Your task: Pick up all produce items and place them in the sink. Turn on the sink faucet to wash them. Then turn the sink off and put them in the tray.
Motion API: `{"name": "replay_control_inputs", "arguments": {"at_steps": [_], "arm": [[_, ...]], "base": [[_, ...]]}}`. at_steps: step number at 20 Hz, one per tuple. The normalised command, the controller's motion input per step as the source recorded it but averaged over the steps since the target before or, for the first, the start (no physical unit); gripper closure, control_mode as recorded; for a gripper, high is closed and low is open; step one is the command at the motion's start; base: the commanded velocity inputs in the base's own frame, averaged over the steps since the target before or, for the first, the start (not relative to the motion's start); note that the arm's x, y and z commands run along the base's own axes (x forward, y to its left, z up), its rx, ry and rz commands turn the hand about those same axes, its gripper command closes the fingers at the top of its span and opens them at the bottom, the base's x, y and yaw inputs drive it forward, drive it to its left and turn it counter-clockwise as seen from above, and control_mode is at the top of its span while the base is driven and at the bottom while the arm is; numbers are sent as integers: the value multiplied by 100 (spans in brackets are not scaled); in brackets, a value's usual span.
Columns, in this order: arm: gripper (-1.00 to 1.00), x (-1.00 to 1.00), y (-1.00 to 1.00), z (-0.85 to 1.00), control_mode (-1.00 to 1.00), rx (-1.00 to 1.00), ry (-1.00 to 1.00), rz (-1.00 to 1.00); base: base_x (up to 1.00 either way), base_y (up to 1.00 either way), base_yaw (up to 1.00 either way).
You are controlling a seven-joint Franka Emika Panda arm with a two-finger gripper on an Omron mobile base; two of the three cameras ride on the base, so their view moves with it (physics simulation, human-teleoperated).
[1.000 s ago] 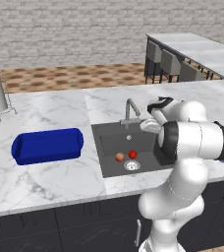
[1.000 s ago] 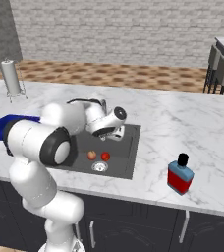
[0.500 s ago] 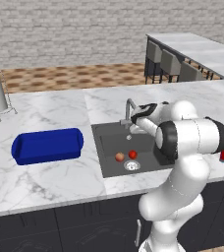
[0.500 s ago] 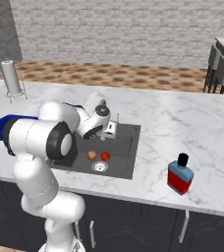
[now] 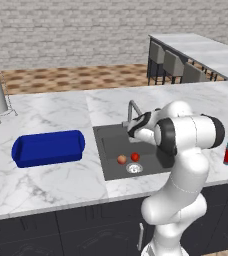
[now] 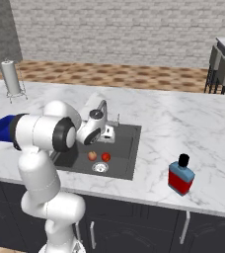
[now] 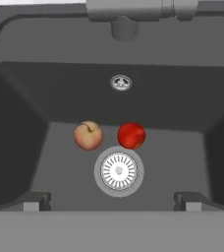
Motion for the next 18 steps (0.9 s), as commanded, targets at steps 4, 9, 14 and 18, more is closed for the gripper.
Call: {"name": "replay_control_inputs", "arguments": {"at_steps": [4,9,14,18], "arm": [[-100,8,0,-17,-100,-2,6,-1],[-100,1,1,-25,-100,-2,7,-1],[-100,4,0,-35,-100,-1,7,0],[-100,1,0,-45,-100,-1,3,0]], "base": [[0,0,0],[0,0,0],[0,0,0],[0,0,0]]}}
